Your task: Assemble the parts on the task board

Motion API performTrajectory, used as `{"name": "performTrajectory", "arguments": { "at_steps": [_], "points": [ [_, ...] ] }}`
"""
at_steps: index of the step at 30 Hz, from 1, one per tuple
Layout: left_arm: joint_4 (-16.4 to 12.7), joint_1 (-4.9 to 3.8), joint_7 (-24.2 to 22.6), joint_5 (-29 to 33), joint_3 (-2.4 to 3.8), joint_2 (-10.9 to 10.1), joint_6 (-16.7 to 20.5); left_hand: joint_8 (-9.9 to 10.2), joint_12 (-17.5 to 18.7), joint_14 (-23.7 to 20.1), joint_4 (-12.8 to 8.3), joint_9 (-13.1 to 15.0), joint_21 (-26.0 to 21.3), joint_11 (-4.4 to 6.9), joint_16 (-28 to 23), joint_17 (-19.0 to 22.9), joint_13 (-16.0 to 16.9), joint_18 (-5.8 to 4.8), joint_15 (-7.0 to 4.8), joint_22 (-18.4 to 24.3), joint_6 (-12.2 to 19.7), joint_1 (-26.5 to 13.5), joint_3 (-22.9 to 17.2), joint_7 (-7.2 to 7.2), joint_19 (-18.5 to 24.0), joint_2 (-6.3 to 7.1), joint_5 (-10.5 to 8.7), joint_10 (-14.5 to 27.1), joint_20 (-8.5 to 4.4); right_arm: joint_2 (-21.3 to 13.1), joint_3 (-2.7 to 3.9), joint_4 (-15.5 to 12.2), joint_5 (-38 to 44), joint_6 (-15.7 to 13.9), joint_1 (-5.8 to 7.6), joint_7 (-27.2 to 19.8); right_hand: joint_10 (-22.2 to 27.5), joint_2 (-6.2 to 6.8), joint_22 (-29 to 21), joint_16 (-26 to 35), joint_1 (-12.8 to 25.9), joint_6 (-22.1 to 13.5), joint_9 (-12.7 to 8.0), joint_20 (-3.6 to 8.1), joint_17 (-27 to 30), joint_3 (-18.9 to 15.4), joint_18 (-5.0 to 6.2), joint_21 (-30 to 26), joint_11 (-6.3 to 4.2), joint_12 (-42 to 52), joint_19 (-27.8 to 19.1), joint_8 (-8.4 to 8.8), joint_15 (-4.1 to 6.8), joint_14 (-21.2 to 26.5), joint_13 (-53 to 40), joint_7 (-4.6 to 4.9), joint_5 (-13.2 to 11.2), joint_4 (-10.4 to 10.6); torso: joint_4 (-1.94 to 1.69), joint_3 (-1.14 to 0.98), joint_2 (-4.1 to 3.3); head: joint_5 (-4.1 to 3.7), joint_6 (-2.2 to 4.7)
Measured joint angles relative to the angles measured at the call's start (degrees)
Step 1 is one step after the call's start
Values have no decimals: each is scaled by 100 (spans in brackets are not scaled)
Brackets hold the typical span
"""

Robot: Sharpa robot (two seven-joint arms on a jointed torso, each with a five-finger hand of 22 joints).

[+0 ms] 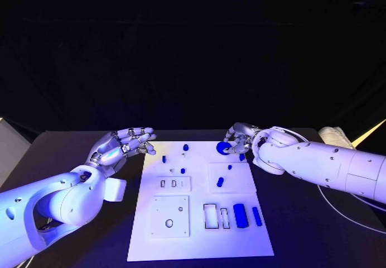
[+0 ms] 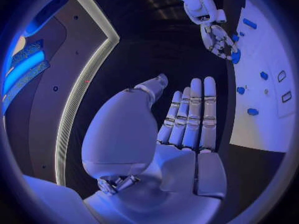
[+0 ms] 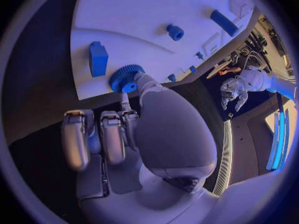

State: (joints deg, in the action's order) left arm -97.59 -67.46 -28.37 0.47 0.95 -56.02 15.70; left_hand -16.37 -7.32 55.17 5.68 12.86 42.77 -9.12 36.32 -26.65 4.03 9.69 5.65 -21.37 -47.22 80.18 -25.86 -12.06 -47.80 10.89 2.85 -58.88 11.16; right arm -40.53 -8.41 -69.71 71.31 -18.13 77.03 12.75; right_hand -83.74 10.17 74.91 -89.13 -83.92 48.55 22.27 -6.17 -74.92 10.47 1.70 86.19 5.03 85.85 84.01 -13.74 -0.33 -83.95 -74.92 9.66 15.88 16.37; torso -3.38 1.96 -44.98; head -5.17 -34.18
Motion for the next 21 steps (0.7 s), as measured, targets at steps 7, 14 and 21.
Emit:
{"name": "performTrajectory", "arguments": {
  "at_steps": [7, 14, 21],
  "points": [
    [-1, 0, 3, 0, 0, -1, 0, 0, 0, 0, -17, 0, 28, 0, 0, -6, 0, 1, 0, -9, 0, 0, -17, 0, 0, 0, 0, 0, 0, 2, -5, -28, 10, -70, -12, 6, -1, 0, -1, 0, 0, 114, -14, 0, 0, 122, 0, 47, -2, 45, 0, -23, 0, 0, 1, -16, 62, -23, 3, 1, 0, 1, -7],
    [5, 0, 5, 0, 0, -1, 0, 0, 0, 0, -16, 0, 28, 0, 0, -5, 0, 0, 0, -8, 0, 0, -16, 0, 0, 0, 0, 0, 0, -3, -20, -199, 148, -258, -34, 81, -41, 1, -1, -22, 0, 290, -46, 0, 1, 336, 0, 118, -43, 104, 0, -25, 0, 0, 1, -69, 121, -48, 3, 1, 5, 7, -3],
    [13, 0, 7, 0, 0, 1, 0, 0, 0, 0, -16, 0, 28, 0, 0, -5, 0, 0, 0, -8, 0, 0, -16, 0, -1, 0, 0, 0, 0, -10, -12, -390, 420, -499, 8, 212, -19, 13, 4, -22, 9, 460, -59, 44, 1, 887, 0, 178, -145, 133, 1, -48, 65, 1, 1, -92, -83, -159, 3, 3, 10, 2, 10]
  ]
}}
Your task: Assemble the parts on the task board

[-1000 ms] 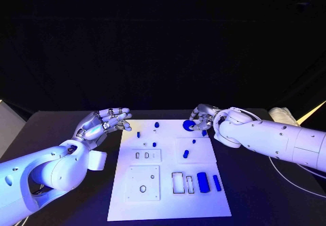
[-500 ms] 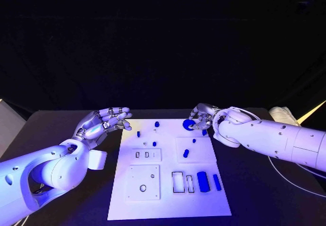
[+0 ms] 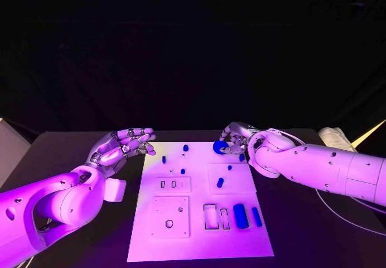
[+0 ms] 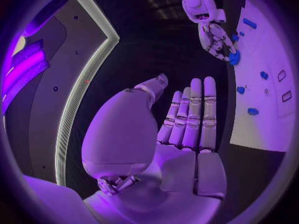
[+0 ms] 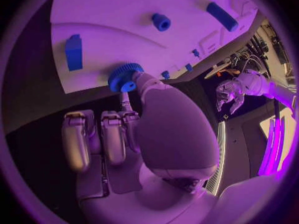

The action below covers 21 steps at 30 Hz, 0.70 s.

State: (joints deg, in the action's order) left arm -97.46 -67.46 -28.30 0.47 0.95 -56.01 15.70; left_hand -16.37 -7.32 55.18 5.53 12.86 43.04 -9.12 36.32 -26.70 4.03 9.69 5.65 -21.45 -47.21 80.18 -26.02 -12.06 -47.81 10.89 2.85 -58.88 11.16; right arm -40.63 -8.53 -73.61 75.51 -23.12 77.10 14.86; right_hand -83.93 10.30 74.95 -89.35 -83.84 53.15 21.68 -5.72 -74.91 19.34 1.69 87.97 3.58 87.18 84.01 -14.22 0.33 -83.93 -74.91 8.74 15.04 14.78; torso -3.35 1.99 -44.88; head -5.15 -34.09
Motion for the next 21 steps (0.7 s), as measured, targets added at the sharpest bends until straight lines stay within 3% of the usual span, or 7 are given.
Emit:
{"name": "performTrajectory", "arguments": {
  "at_steps": [2, 5, 12, 21],
  "points": [
    [2, 0, 0, 0, 0, 0, 0, 0, 0, 0, 0, 0, 0, 0, 0, 0, 0, 0, 0, 0, 0, 0, 0, 0, 0, 0, 0, 0, 0, -8, 6, -71, 82, -79, 10, 32, -11, 15, 0, 0, 14, 2, 0, 0, 0, 97, 0, 35, -11, 0, 0, 0, 21, -20, 0, 2, -11, -30, 1, 1, 0, -1, 7],
    [5, 0, 1, 0, 0, -1, 0, 0, 0, 0, 0, 0, 0, 0, 0, 0, 0, 0, 0, 0, 0, 0, 0, 0, 0, 0, 0, 0, 0, -19, 14, -221, 222, -222, 37, 76, -20, 30, 0, 0, 29, 3, 0, 0, 0, 165, -90, 68, -21, 0, 0, 0, 21, -20, 0, 3, 6, -56, 2, 2, 0, -1, 13],
    [9, 0, 2, 0, 0, -1, 0, 0, 0, 0, -1, 0, 2, 0, 0, 1, 0, 0, 0, 0, 0, 0, -1, 0, 2, 0, 0, 0, 2, 115, 32, -613, 604, -496, 114, 144, -21, 68, -1, 0, 66, 5, 0, 31, 0, 226, -90, 106, -20, 22, -10, 0, 41, 0, 0, 5, 27, -70, 1, 4, 2, 12, 19],
    [6, 0, 3, -1, 0, 9, 0, 0, 0, 0, -16, 0, 22, 0, 0, 1, 0, -1, 0, -15, 0, 0, -16, 0, 20, 0, 0, 0, 20, 598, 18, -673, 1053, -621, 96, 190, -21, 98, -1, 0, 96, 8, 0, 40, 1, 275, -90, 106, -20, 22, 0, 0, 41, 0, 1, 5, 27, -84, -17, 10, -7, 37, 22]
  ]
}}
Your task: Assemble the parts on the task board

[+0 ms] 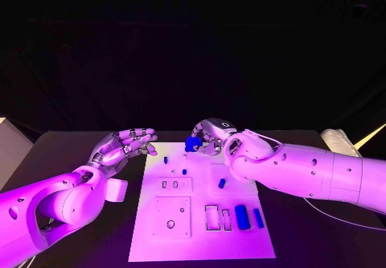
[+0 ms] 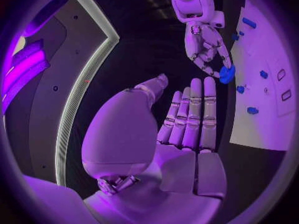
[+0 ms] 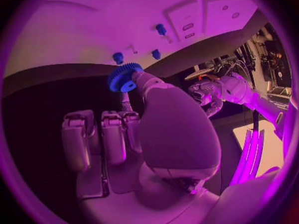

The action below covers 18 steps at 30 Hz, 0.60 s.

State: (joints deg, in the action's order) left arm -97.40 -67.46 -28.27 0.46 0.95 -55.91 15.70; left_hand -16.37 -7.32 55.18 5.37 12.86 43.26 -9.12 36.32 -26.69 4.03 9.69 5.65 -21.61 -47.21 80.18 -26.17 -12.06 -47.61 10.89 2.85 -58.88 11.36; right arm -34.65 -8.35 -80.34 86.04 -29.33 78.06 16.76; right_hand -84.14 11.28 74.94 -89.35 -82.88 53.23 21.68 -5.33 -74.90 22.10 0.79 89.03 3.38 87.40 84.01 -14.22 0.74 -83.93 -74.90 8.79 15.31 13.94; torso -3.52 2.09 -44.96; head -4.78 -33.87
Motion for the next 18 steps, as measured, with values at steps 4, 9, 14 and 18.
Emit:
{"name": "performTrajectory", "arguments": {
  "at_steps": [4, 9, 14, 18],
  "points": [
    [-2, 0, 1, 0, 0, 9, 0, 0, 0, 0, 0, 0, 0, 0, 0, 0, 0, 0, 0, 0, 0, 0, 0, 0, 0, 0, 0, 0, 0, 206, -22, 101, 147, -18, -71, 20, 0, 16, 0, 0, 16, 0, 0, 0, -1, 0, 0, 0, 0, 0, 0, 0, 0, 0, 0, 0, 0, 0, -2, 1, -6, 27, -9],
    [-2, 0, 2, 0, 0, 29, 0, 0, 0, 0, 0, 0, 0, 0, 0, 0, 0, 0, 0, 1, 0, 0, 0, 0, 0, 0, 0, 0, 0, 422, -40, 207, 268, -18, -161, 32, 0, 23, -1, 0, 23, 2, 0, 0, -5, 1, 0, 0, 0, 0, 0, 0, 0, 0, 0, 0, -1, 0, -2, 1, -13, 43, -27],
    [1, 0, 3, 0, 0, 43, -1, 0, 0, 0, 0, 0, 0, 0, 0, 1, 0, 0, 0, 1, 0, 0, 0, 0, 0, 0, 0, 0, 0, 541, -47, 304, 333, -2, -207, 39, 0, 40, -1, 0, 36, 2, 0, 0, -5, 40, 0, 0, 0, 0, 0, 0, 0, 0, 0, 0, -3, -11, -4, 1, -17, 50, -51],
    [4, 0, 4, 0, 0, 44, -1, 0, 0, 0, 0, 0, 0, 0, 0, 1, 0, 0, 0, 1, 0, 0, 0, 0, 0, 0, 0, 0, 0, 597, -53, 393, 367, 36, -236, 46, 0, 46, -1, 0, 31, 2, 0, 0, -4, 48, 0, 0, 0, 0, 0, 0, 0, 0, -5, -1, -4, -18, -4, 3, -18, 43, -69]
  ]
}}
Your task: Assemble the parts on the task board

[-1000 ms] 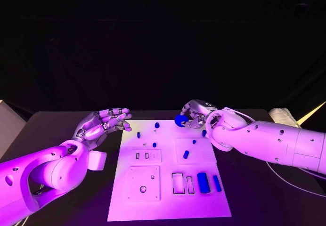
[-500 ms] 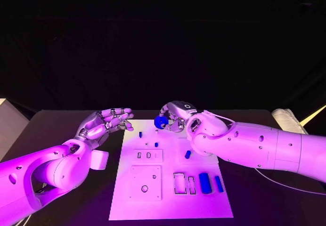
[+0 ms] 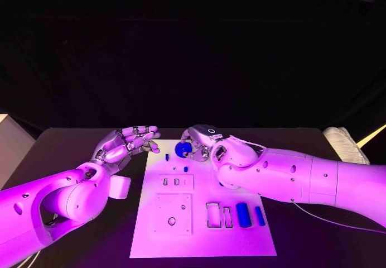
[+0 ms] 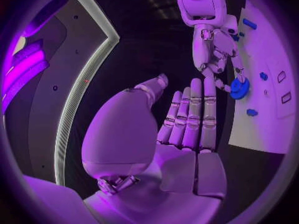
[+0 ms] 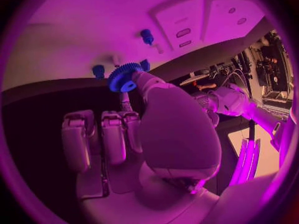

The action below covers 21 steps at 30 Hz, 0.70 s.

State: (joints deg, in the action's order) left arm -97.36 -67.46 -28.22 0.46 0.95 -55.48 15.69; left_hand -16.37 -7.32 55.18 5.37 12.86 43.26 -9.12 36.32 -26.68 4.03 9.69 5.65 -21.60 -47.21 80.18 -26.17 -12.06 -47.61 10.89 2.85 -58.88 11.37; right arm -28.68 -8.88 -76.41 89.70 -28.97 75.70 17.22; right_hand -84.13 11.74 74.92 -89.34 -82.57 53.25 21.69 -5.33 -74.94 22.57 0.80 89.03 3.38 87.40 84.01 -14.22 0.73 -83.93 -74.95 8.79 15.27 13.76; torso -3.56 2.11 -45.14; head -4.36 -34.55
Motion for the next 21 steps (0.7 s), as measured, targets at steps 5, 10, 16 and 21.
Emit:
{"name": "performTrajectory", "arguments": {
  "at_steps": [5, 10, 16, 21],
  "points": [
    [0, 0, 2, 0, 0, -1, 0, 0, 0, 0, 0, 0, 0, 0, 0, 0, 0, 0, 0, 0, 0, 0, 0, 0, 0, 0, 0, 0, 0, 37, -11, 81, 24, 83, -38, 14, 0, 0, -1, 0, 0, 0, 0, 0, 0, 0, 0, 0, 0, 0, 0, 0, 0, 0, 0, 0, -2, 0, 7, -4, 0, 9, -18],
    [0, 0, 3, 0, 0, -3, 0, 0, 0, 0, 0, 0, 0, 0, 0, 0, 0, 0, 0, 1, 0, 0, 0, 0, 0, 0, 0, 0, 0, 63, -17, 147, 50, 178, -61, 51, 0, 22, -1, 0, 22, 1, 1, 0, 1, 46, 1, 0, 0, 0, 0, 0, 0, 0, 0, 0, -11, -16, 7, -9, 5, 10, -33],
    [0, 0, 5, 0, 0, -6, 0, 0, 0, 0, 0, 0, -1, 0, 0, 0, 0, 0, 0, 1, 0, 0, 0, 0, 0, 0, 0, 0, 0, 82, -14, 198, 90, 272, -66, 113, 0, 60, -1, 0, 59, 2, 6, 0, 1, 47, 1, 0, 0, 0, 0, 2, -1, 0, 1, 0, -12, -16, 7, -9, 9, 9, -40],
    [1, -1, 5, 0, 0, -9, 0, 0, 0, 0, 0, 0, -1, 0, 0, 1, 0, 0, 0, 1, 0, 0, 0, 0, 0, 0, 0, 0, 0, 86, -19, 234, 125, 314, -74, 184, 0, 60, -1, 0, 60, 2, 6, -1, 1, 47, 1, 0, 0, 0, 0, 7, -1, 0, 1, 0, -12, -16, 14, -12, 9, 19, -40]
  ]
}}
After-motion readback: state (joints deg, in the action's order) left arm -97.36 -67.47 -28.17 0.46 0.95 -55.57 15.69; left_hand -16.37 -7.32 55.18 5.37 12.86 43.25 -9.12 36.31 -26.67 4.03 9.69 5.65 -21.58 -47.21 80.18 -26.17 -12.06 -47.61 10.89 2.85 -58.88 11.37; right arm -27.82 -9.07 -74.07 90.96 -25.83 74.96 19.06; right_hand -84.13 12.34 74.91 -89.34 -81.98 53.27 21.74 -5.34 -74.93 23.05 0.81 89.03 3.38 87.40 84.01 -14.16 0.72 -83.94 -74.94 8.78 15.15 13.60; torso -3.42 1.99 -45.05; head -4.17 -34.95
